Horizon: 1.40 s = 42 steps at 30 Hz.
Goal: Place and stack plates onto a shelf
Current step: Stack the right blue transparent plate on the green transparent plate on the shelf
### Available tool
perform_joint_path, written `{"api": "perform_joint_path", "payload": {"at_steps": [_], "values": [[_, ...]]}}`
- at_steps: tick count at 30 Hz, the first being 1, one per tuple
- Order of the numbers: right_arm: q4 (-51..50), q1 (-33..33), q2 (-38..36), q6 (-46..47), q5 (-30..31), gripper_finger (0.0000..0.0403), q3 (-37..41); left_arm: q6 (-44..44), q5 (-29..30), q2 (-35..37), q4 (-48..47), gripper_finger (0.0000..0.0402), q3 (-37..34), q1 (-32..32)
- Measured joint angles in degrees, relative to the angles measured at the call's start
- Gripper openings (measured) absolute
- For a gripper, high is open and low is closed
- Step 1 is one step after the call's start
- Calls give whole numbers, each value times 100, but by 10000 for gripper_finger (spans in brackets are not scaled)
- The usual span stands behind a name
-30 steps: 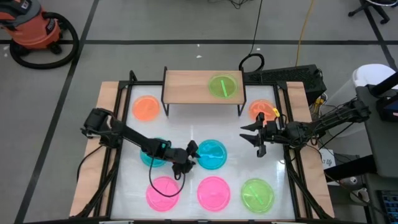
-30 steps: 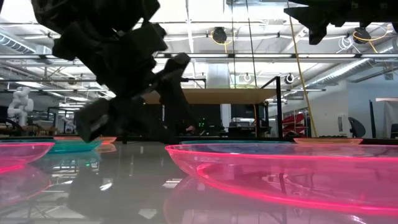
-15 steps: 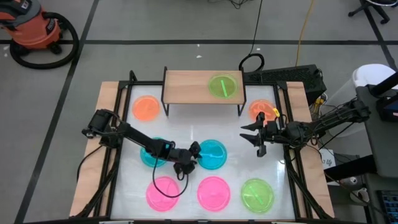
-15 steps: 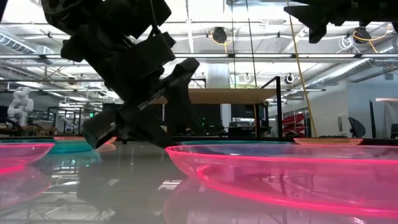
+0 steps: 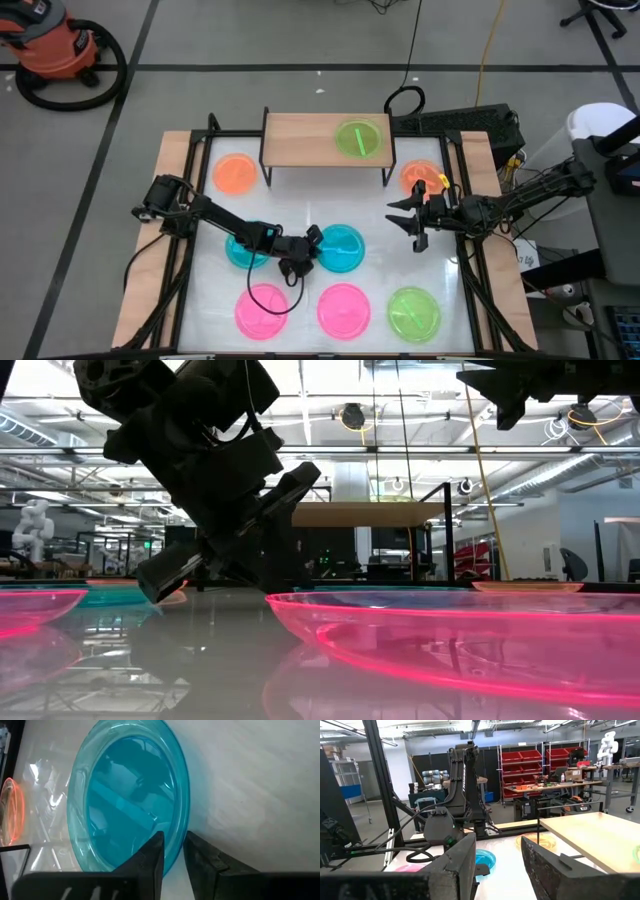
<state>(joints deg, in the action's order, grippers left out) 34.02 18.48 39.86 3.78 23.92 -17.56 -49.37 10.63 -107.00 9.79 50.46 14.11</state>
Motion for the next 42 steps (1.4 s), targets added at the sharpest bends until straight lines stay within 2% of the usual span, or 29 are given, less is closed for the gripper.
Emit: {"api": "perform_joint_path", "payload": {"at_steps": [22,24,28,33,42], "values": [[-2,2,0,-3,0,141,0,-141,8,-4,225,75,-4,44],[2,0,0,6,0,141,0,-153,7,-4,207,64,-4,44],[-6,1,0,23,-1,141,0,-151,4,0,137,10,-4,66],[-40,0,2,19,0,141,0,-180,21,2,119,4,-4,66],[-42,0,2,144,0,141,0,-436,394,217,68,2,-4,107]]}}
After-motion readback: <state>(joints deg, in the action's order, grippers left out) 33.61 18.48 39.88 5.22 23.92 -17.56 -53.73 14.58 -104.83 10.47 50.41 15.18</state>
